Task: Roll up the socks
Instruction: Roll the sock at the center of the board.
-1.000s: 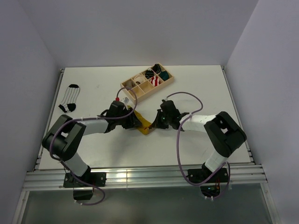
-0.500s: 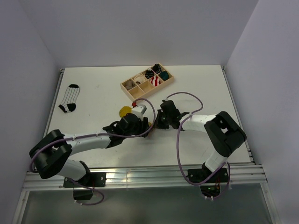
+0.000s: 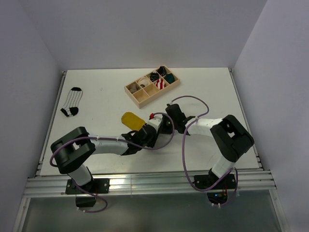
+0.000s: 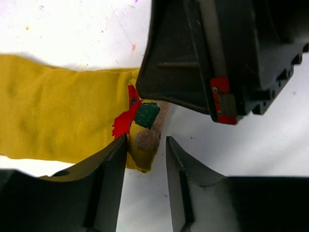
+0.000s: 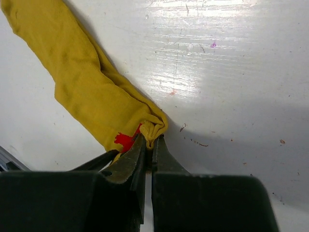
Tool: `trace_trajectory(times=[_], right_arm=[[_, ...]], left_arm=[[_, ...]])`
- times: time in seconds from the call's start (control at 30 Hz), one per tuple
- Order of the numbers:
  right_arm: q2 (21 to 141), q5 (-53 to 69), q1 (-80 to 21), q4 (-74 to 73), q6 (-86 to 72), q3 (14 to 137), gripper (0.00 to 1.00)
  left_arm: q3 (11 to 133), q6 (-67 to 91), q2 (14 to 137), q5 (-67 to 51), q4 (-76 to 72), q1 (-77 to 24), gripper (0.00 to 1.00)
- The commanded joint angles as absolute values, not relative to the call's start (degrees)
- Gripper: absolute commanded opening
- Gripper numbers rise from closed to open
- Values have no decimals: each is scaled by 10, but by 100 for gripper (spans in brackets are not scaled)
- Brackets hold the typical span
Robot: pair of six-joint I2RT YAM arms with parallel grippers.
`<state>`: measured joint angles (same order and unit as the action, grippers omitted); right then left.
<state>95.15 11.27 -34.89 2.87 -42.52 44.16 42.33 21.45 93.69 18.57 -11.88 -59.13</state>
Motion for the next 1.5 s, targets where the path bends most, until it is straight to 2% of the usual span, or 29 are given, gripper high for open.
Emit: trace_trajectory(times=[0.0,0.07,0.17,0.23,0.3,0.43,0.53,0.57,0.67,0.93,1.1,1.47], right_arm=[[961,114,-351,26,-422,456,0],[962,116,-351,28,-423,456,0],[962,118,-350,29,-422,456,0],[961,121,-351,33,-422,454,0],[956,124,-349,39,-424,451,0],[940,148,-348,77,-438,430,3],[911,167,-341,133,-457,397,19],[902,168,-340,145,-461,389,29],[856,161,-337,181,-470,365,41],[802,138,-337,241,-485,317,60],[835,174,-337,266,-499,314,63],[936,212,-367,265,-507,355,61]], left_arm=[[443,207,942,221,-115,-612,42],[444,214,951,223,-113,-616,38],[446,226,961,229,-105,-621,24],[446,238,964,234,-103,-622,9],[443,245,966,236,-101,-622,0],[432,277,956,237,-99,-622,0],[411,318,934,216,-101,-610,0],[403,329,926,194,-109,-605,0],[360,369,892,125,-131,-557,0],[306,478,856,-32,-184,-468,0],[244,581,849,-112,-264,-425,0],[157,706,882,-167,-396,-367,0]])
